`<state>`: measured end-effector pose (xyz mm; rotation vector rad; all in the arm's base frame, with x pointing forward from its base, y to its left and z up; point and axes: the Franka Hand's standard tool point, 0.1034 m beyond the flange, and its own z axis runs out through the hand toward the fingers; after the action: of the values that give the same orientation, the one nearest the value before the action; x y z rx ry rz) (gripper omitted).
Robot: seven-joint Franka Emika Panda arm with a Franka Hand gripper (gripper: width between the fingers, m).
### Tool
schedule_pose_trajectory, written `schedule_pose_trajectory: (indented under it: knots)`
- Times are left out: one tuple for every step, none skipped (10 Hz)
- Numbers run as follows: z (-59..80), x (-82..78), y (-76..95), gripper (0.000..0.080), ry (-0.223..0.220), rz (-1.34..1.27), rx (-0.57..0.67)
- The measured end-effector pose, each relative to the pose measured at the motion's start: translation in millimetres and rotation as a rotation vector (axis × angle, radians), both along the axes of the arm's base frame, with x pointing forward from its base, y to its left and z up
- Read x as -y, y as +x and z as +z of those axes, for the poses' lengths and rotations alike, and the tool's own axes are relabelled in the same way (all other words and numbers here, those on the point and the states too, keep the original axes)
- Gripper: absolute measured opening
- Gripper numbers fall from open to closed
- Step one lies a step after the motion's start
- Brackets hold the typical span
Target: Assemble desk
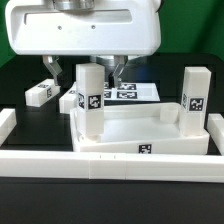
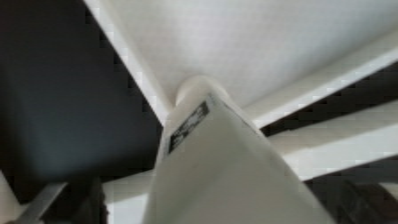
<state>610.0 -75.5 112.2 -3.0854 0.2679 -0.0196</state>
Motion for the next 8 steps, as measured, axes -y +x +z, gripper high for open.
schedule_pose_trajectory:
  knots:
    - [0.4,-1.5,0.3,0.0649,-0.023,0.115,0.000]
    - [0.4,-3.5,1.6,0.0649,-0.041,0.225,0.006]
    - [0.0,-3.5,1.2,0.0649,-0.044,0.304,0.006]
    - [-0.3,-2.9,0.7,0.0649,-0.046,0.369,0.007]
    - [-1.3,-2.8,-0.3,0.0649,-0.047,0.452,0.006]
    - [-2.4,-2.4,-1.3,0.0649,-0.049,0.527,0.008]
    - [-3.1,-1.3,-2.3,0.0649,-0.049,0.592,0.008]
    - [-3.1,0.5,-2.5,0.0649,-0.049,0.615,0.008]
